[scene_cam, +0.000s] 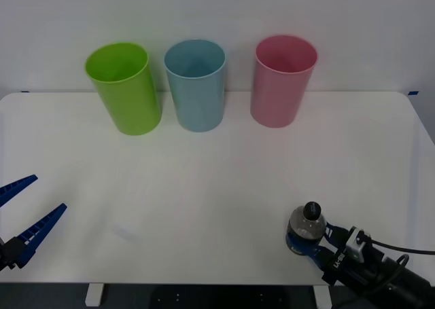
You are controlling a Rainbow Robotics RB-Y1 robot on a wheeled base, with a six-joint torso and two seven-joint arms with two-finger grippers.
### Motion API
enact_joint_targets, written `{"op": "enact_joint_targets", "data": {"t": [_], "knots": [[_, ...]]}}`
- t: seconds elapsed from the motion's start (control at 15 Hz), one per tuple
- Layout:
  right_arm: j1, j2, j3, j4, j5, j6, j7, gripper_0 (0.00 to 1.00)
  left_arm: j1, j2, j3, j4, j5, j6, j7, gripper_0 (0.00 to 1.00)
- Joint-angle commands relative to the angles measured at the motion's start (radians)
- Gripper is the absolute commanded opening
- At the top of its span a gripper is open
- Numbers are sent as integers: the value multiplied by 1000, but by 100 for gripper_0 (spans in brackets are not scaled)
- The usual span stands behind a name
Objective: Grasp the object on the table and drop it into the matching bin: aluminum can to the light blue bin, PET bottle to the pink bin.
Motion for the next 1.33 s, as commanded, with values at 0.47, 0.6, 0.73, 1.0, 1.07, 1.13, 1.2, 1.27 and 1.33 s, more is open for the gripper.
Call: {"op": "enact_joint_targets", "data": {"t": [0.47,0.6,0.73,1.0,1.07,1.13,1.2,1.27,1.33], "knots": [[0,0,-9,-157,-19,134,-181,0,0,0,0,0,0,0,0,100],[0,0,-22,-195,-19,148,-239,0,0,0,0,0,0,0,0,100],[0,0,-37,-228,-20,152,-296,0,0,0,0,0,0,0,0,100],[0,-6,-66,-315,-19,184,-429,0,0,0,0,0,0,0,0,100],[2,-11,-71,-344,-19,206,-465,0,0,0,0,0,0,0,0,100],[0,-17,-74,-364,-19,224,-491,0,0,0,0,0,0,0,0,100],[0,-25,-80,-399,-19,253,-532,0,0,0,0,0,0,0,0,100],[0,-34,-81,-429,-19,281,-564,0,0,0,0,0,0,0,0,100],[0,-44,-84,-461,-19,312,-597,0,0,0,0,0,0,0,0,100]]}}
